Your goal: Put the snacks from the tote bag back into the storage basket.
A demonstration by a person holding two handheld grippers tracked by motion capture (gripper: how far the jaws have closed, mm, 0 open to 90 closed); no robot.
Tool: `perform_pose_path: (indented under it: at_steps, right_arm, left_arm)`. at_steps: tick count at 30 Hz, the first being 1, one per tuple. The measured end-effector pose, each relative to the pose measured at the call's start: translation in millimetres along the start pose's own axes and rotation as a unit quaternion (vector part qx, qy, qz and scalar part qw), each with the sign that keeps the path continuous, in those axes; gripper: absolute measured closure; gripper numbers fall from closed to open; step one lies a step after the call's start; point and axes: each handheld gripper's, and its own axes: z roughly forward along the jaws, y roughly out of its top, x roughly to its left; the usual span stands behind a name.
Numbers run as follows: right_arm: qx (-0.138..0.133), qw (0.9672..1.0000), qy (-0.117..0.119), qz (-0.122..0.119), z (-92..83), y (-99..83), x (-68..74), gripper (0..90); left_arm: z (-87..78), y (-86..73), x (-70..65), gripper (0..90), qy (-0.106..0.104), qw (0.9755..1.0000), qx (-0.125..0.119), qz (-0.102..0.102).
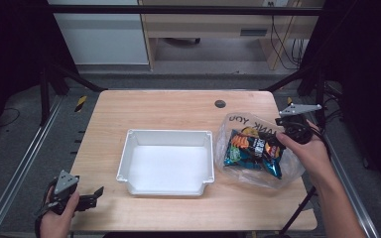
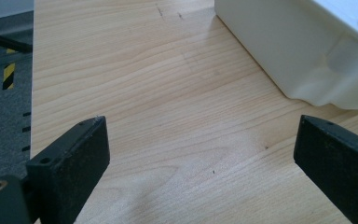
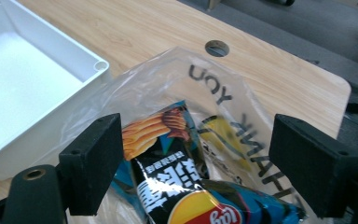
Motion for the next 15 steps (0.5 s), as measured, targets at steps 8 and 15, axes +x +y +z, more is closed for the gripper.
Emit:
perform_pose_path:
  at_steps: [8,15]
  right_arm:
    - [0.012,0.9999,0.000,-0.010,7.5,-9.3,2.1,18.9]
    - [0.041,0.9986,-0.003,-0.032,16.1,-13.4,2.6,17.5]
  left_arm:
    - [1.4,0.6,-0.5,3.1,-0.001,1.0000,0.000,0.002]
    - [2.2,0.5,-2.5,3.1,-0.003,1.0000,0.003,0.004]
